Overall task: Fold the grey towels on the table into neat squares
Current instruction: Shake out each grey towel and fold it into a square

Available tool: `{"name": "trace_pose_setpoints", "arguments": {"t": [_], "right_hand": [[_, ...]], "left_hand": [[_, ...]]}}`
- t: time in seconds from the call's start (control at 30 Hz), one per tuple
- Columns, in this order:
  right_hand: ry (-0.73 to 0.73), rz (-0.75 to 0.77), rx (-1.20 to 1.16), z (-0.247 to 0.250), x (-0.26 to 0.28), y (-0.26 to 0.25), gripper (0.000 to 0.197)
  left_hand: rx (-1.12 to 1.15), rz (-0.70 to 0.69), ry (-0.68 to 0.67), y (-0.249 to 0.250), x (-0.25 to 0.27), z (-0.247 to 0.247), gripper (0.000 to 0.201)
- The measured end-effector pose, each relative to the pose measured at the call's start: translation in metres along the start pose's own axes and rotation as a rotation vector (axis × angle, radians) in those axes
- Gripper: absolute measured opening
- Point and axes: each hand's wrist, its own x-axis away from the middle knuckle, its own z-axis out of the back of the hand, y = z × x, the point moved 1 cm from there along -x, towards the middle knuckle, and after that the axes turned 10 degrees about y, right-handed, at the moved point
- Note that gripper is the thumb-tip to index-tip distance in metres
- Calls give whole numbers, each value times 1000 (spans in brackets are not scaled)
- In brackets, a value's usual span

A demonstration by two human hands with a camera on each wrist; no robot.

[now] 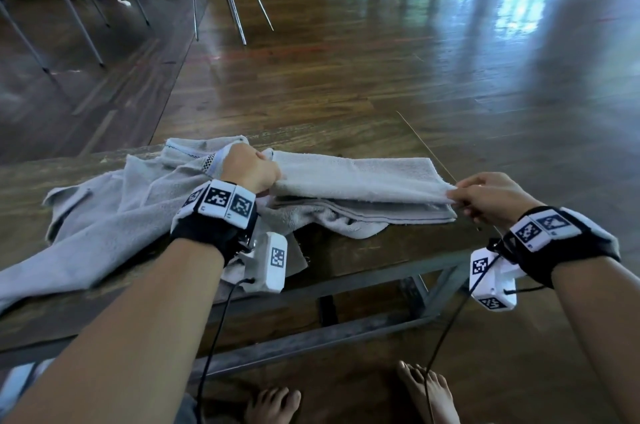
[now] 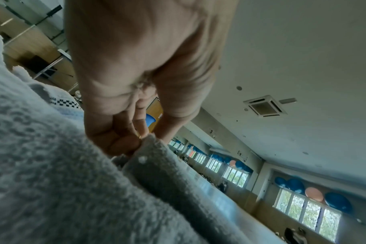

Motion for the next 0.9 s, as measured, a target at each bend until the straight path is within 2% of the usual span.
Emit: {"name": "trace_pose_setpoints", "arguments": {"t": [0.17,0.23,0.27,0.37,0.47,0.57,0.73,0.9], "right_hand": [[-10,37,161,-2,6,6,27],[7,78,193,-2,8,4,28],[18,110,229,-2,9,3,27],[54,175,302,-4,12,2,26],[38,202,358,-8,14,3,28],[46,215,385,-10,15,3,35],[27,196,495,-17,16,-2,48],[26,168,470,-16,16,-7,42]], "left_hand": [[-231,-81,25,-4,13,-2,34],[-274,-105,31,-3,16,-2,27],[-290,-98,15,-1,16,-1,18],[-326,-26,-98,3,16,3,38],[-368,18,-203,1,17,2,38],[-449,16,-233,-4,19,-1,41],[-386,23,-231,-10,21,0,41],[-230,-44,-127,-5,24,2,39]]}}
